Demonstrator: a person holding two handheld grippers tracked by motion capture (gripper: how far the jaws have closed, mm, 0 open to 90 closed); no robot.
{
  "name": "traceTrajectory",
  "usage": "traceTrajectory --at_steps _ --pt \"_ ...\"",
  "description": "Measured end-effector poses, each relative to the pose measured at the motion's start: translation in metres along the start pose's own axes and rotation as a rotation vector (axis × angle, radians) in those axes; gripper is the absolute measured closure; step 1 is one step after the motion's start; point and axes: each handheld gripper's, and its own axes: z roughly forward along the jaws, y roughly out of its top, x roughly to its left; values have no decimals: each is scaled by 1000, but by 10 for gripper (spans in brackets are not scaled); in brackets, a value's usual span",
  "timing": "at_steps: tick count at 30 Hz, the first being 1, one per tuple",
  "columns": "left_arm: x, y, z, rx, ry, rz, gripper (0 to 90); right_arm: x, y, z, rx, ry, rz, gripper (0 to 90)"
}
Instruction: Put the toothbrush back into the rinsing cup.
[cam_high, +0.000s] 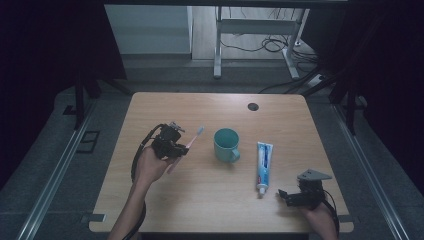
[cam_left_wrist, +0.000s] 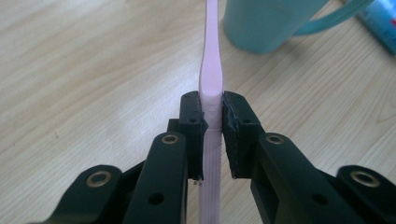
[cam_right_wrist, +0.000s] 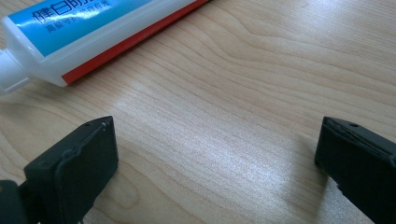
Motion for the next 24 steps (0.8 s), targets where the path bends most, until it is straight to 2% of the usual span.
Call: traceTrajectory --at_steps 4,5,9,10,24 --pt "-1 3 -3 -25 -3 19 789 0 0 0 0 0 0 0" --pt "-3 6 -5 -47 -6 22 789 0 0 0 0 0 0 0" --pt "-4 10 -7 -74 -19 34 789 0 0 0 -1 0 -2 0" --pt "-5 13 -9 -94 -23 41 789 0 0 0 -1 0 -2 0" --pt "-15 33 -13 -215 -61 64 789 0 0 0 -1 0 -2 0"
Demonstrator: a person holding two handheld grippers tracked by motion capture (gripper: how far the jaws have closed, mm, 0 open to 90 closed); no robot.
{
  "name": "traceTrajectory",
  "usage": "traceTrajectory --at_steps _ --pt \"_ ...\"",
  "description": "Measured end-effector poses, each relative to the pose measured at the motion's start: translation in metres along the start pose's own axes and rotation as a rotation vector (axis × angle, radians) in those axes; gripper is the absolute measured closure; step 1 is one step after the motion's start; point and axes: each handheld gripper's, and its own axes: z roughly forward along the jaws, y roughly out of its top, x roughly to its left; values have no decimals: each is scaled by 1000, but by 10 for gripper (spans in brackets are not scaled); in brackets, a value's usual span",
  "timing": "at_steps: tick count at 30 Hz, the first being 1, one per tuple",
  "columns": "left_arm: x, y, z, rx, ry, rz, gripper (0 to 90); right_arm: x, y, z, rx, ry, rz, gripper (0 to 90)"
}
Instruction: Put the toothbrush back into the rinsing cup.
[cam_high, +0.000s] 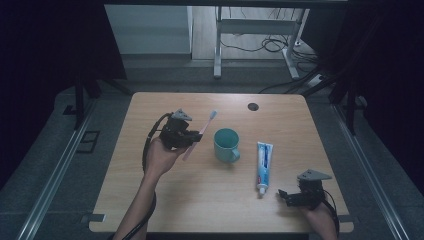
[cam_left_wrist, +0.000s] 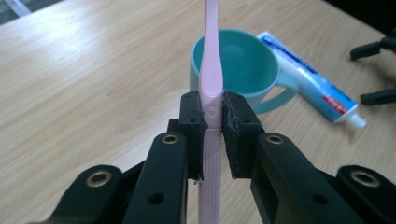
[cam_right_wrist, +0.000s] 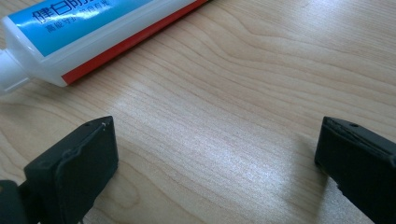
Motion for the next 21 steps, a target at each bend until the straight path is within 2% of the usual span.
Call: traceTrajectory --at_steps 11,15,21 --pt "-6 16 8 -81 -11 4 789 0 0 0 -1 0 -1 0" --pt "-9 24 11 -126 -18 1 789 0 0 0 -1 0 -1 0" --pt "-13 31 15 -151 -12 11 789 0 0 0 -1 0 -1 0"
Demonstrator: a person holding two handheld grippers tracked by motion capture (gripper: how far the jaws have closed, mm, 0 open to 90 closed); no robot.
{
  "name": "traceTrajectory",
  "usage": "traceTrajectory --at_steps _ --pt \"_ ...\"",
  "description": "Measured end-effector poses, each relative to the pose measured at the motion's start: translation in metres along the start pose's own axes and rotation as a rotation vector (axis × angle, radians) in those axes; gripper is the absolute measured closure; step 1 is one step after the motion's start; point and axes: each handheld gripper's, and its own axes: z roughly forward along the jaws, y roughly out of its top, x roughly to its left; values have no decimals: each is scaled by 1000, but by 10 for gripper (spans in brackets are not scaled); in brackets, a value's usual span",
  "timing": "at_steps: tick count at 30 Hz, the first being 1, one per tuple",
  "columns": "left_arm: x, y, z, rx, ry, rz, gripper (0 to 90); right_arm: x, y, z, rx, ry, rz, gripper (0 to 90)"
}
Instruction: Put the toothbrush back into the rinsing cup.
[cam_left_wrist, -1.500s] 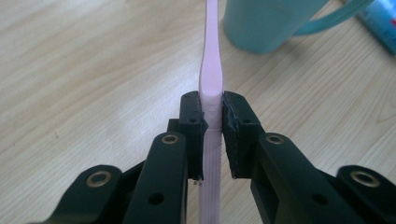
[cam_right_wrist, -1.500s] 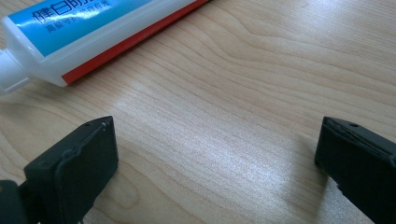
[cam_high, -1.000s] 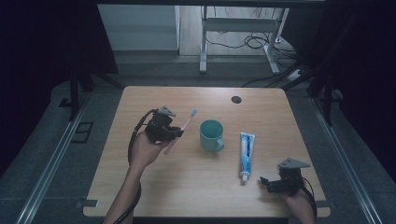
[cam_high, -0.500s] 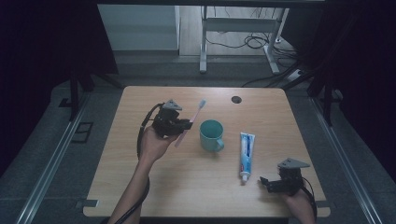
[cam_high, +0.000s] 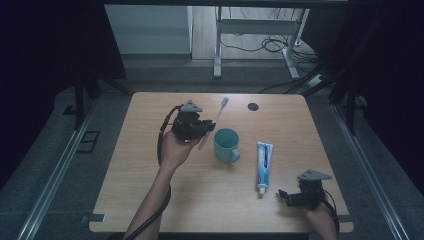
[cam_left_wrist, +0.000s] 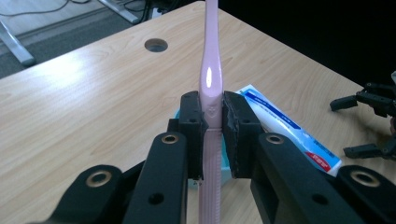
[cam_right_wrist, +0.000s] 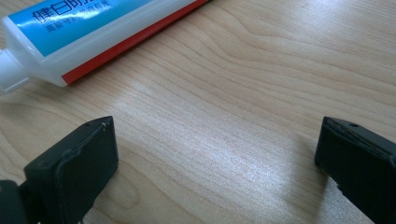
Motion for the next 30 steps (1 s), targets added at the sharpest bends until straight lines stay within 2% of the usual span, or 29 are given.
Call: traceTrajectory --at_steps 12,30 --pt "-3 8 15 -52 3 -7 789 0 0 0 1 0 2 0" --pt "-8 14 44 -91 24 -2 789 0 0 0 1 1 2 0"
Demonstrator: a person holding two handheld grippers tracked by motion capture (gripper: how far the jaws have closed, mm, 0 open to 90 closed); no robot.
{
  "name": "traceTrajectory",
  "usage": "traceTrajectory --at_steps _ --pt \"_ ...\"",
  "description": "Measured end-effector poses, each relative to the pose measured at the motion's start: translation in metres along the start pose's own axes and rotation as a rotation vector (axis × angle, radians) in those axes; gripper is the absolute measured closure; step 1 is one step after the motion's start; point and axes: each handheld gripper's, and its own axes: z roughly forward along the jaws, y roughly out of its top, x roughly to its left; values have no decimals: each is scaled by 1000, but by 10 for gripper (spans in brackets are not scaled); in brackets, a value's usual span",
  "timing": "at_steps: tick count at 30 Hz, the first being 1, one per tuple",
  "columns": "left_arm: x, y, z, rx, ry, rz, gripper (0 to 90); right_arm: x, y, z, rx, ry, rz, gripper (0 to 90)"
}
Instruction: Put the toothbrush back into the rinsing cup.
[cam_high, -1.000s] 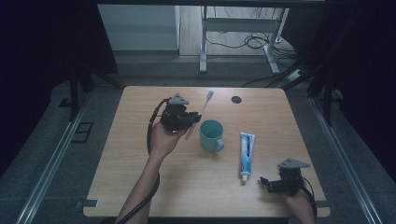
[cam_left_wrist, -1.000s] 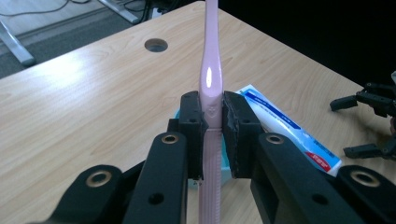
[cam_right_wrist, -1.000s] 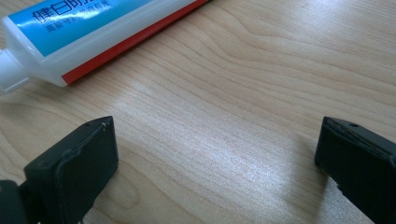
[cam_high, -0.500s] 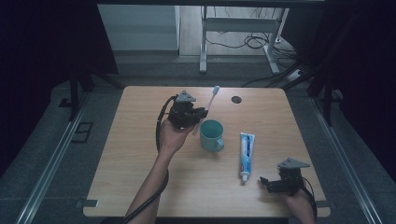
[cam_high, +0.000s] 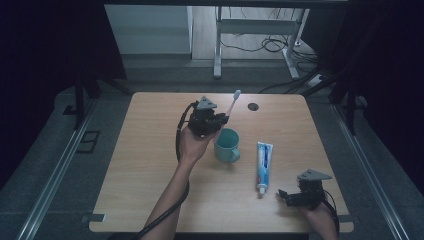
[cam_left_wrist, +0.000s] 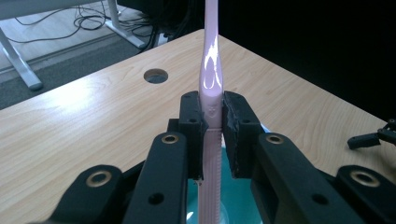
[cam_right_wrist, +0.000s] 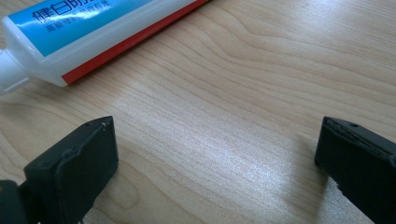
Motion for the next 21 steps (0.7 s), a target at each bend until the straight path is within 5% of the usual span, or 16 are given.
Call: traceTrajectory --at_steps 21 --pt "-6 -14 25 -25 10 -2 789 0 0 0 0 -1 0 0"
